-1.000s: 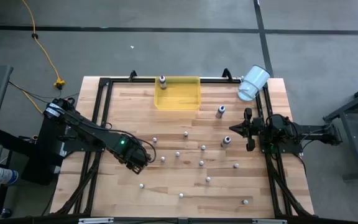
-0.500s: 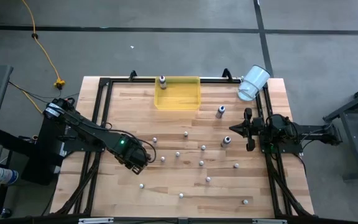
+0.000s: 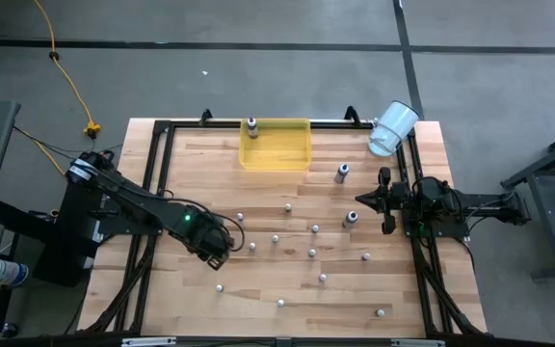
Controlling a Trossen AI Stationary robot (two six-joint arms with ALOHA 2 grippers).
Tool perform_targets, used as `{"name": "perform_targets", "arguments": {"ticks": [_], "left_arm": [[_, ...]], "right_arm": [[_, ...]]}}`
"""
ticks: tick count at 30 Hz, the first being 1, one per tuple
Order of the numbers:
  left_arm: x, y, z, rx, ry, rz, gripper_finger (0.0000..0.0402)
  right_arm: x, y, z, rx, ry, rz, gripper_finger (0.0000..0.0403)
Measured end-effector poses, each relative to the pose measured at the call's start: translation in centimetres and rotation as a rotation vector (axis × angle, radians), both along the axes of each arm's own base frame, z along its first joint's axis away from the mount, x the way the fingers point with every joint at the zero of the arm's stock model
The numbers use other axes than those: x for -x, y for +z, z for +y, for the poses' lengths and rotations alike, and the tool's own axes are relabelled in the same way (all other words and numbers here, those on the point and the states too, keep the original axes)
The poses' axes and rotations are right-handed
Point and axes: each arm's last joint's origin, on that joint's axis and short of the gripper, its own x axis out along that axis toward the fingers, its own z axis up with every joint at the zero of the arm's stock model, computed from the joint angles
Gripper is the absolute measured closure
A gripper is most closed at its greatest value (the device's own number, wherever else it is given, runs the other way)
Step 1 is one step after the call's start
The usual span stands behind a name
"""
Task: Pick & Place food coloring
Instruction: Put the large pink food coloring bottle into the yellow container
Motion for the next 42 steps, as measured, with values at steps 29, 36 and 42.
{"name": "perform_targets", "arguments": {"ticks": [29,36,42], "left_arm": [[-4.5,9.9,11.2,-0.146,-0.275,-0.069,0.0309],[-8.7,10.8,15.2,-0.184,-0.335,-0.078,0.0309],[-12.6,10.5,18.7,-0.187,-0.325,-0.095,0.0309]], "right_arm": [[0.0,0.0,0.0,0.0,0.0,0.001,0.0402],[0.0,0.0,0.0,0.0,0.0,0.002,0.0402],[0.0,0.0,0.0,0.0,-0.001,0.001,0.0402]]}}
